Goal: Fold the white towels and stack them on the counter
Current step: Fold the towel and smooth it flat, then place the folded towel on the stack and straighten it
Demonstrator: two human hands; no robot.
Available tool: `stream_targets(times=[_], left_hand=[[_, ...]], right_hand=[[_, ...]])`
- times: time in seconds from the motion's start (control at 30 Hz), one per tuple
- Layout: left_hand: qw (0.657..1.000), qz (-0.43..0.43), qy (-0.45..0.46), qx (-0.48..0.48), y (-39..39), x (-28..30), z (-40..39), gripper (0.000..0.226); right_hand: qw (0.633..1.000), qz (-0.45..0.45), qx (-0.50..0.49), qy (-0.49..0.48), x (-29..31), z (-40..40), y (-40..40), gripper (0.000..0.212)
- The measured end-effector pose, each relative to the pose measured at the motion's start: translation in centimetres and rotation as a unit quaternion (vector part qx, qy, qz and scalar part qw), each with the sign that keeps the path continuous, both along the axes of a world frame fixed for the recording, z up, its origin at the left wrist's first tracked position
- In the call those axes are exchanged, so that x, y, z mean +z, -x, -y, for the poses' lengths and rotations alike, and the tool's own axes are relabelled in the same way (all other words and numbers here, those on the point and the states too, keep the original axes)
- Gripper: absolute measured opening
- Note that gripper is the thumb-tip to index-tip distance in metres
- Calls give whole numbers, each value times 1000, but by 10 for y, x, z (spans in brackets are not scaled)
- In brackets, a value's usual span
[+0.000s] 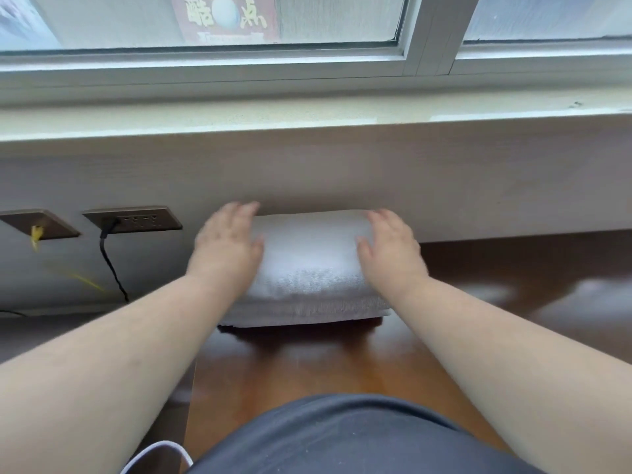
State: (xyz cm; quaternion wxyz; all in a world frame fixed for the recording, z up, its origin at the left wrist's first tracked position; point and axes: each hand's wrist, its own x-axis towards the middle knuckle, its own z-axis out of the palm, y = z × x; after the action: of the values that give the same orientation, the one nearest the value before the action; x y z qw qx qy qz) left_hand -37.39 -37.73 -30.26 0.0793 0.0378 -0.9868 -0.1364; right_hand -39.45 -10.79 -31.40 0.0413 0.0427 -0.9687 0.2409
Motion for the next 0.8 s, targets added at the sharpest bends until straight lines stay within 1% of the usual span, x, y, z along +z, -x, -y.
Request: stream_targets(times=[0.03, 0.07, 0.1, 0.13, 0.17, 0.2, 0.27, 0.33, 0.43, 0.5, 0.57, 0.67, 0.73, 0.8], left_hand=[[995, 21, 28, -97, -4, -2, -11, 70], [981, 66, 71, -168, -9, -9, -21, 77], [963, 115, 125, -208, -15, -17, -28, 87], [948, 152, 172, -220, -19, -25, -29, 96], [938, 178, 208, -213, -23, -33, -27, 101], [933, 191, 229, -199, -25, -37, -22, 105], [933, 196, 239, -183, -26, -39, -11, 107], [934, 204, 233, -180, -25, -37, -5, 108], [934, 236, 208, -171, -24, -31, -6, 111], [939, 251, 172, -160, -24, -24, -9, 105], [946, 253, 143, -143, -20, -13, -14, 95], [955, 233, 140, -120, -10, 9, -23, 80], [961, 212, 136, -116, -3, 25, -35, 77], [964, 176, 140, -139, 6, 42, -53, 74]], right_hand=[[996, 3, 78, -45, 1, 15, -3, 58], [986, 28, 142, -87, -1, 29, -7, 62], [973, 63, 184, -125, -5, 38, -11, 68], [961, 93, 206, -161, -11, 40, -16, 75], [950, 112, 215, -195, -17, 37, -20, 82], [943, 117, 218, -224, -23, 31, -23, 87], [938, 110, 207, -256, -32, 16, -27, 95], [942, 111, 187, -258, -33, 7, -26, 99], [950, 127, 162, -234, -28, 7, -24, 101], [956, 140, 149, -212, -23, 7, -23, 101], [960, 151, 143, -186, -16, 3, -18, 97], [965, 158, 140, -153, 2, -9, -8, 82], [971, 158, 117, -137, 16, -21, 0, 79], [977, 149, 81, -129, 34, -37, 7, 78]])
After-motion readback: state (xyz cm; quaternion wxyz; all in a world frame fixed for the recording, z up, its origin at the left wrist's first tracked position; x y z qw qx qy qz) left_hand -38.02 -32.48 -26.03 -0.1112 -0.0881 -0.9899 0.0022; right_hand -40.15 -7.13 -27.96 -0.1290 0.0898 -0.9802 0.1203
